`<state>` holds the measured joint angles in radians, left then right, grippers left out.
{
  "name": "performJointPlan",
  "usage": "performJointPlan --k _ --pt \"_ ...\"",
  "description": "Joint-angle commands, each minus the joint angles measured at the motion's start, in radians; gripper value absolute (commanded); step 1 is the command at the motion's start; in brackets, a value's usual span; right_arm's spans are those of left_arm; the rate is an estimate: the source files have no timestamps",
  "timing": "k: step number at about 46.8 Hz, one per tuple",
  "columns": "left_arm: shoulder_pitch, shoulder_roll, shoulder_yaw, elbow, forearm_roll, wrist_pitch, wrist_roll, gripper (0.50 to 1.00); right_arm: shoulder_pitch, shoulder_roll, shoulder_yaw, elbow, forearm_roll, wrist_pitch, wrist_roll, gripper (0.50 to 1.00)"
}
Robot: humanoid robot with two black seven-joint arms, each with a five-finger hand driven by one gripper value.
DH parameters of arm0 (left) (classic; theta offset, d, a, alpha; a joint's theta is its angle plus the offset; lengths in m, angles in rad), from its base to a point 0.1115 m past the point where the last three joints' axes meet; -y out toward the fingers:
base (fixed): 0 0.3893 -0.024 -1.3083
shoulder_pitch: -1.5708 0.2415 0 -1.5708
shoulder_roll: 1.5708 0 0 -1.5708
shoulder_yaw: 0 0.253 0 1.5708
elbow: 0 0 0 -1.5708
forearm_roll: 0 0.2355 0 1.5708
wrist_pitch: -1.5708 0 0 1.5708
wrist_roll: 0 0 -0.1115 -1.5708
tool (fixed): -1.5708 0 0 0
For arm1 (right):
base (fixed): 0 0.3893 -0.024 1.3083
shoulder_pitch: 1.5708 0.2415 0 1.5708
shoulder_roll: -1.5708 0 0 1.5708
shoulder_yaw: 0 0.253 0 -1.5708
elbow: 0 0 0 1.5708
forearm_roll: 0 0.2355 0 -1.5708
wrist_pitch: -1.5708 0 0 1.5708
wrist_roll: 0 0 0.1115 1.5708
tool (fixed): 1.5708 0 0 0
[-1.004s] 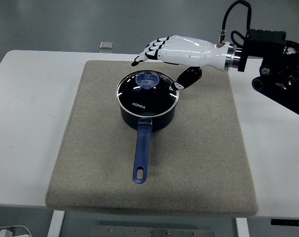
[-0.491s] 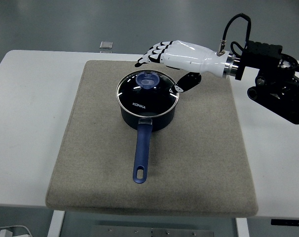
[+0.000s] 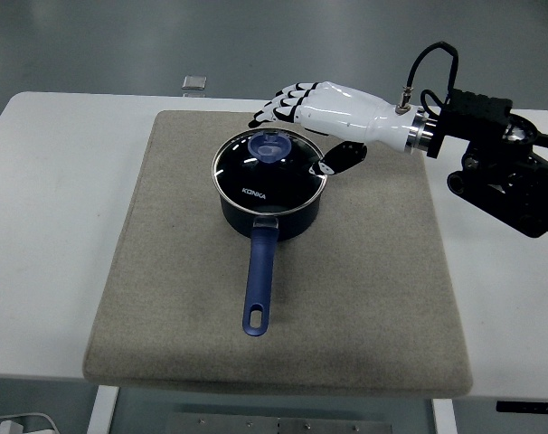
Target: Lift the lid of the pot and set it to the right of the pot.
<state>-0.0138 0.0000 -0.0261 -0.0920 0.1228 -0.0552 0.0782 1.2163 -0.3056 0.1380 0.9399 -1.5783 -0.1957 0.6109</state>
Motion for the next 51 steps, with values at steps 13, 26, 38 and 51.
performJointPlan --k 13,26,38,51 --pt "0.000 0.000 0.000 0.000 0.000 0.000 0.000 1.000 -0.003 0.019 0.000 -0.042 -0.008 -0.028 0.000 0.903" --pt "0.000 0.000 0.000 0.000 0.000 0.000 0.000 1.000 -0.005 0.043 -0.009 -0.081 -0.008 -0.051 0.000 0.903" --pt "0.000 0.000 0.000 0.000 0.000 0.000 0.000 1.000 -0.006 0.054 -0.029 -0.084 -0.009 -0.065 0.000 0.903" --pt "0.000 0.000 0.000 0.000 0.000 0.000 0.000 1.000 -0.006 0.060 -0.028 -0.110 -0.009 -0.073 0.000 0.901"
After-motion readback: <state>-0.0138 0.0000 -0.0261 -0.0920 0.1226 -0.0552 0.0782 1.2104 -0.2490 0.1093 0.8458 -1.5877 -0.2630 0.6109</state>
